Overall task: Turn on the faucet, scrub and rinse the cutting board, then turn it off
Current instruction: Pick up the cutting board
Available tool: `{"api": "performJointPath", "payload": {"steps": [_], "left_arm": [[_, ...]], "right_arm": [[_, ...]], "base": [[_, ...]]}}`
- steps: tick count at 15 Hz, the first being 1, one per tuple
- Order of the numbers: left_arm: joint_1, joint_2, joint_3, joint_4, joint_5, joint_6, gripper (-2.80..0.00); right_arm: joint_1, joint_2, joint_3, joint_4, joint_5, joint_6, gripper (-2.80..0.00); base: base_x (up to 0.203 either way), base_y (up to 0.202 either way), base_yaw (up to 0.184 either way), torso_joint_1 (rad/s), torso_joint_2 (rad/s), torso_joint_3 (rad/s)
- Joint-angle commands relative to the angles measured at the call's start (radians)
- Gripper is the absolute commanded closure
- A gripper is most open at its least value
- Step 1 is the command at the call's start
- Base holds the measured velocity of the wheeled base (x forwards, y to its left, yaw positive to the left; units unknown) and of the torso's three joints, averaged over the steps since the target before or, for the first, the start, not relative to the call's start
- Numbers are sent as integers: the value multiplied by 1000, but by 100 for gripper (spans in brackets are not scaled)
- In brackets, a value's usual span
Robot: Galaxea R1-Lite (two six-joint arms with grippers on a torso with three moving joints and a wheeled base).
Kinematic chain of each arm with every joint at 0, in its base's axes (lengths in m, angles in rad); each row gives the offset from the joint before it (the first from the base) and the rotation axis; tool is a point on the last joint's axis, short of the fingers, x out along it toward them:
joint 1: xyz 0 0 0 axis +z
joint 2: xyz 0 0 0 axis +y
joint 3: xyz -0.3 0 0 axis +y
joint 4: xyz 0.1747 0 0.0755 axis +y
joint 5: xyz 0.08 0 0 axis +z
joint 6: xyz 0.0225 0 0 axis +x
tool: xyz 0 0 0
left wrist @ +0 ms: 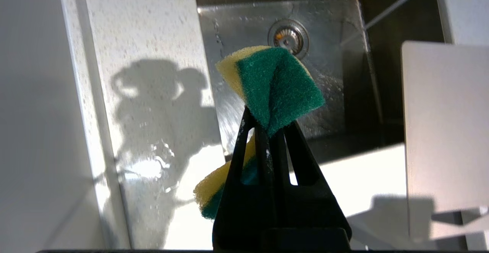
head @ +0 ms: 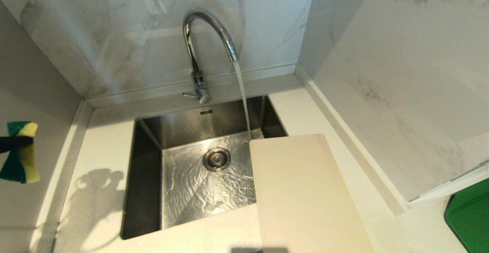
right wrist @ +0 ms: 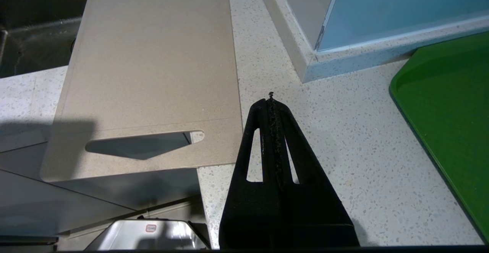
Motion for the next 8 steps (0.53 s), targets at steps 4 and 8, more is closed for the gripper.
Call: {"api": "performJointPath", "payload": {"steps": [4,8], "left_arm": [[-1,-214,199,-1,-10,21,0],[0,-340,306,-1,-40,11,0]], "right_arm": [[0,0,0,0,0,0,0],[0,0,0,0,0,0,0]], "base": [[0,0,0,0,0,0],[0,0,0,0,0,0]]}}
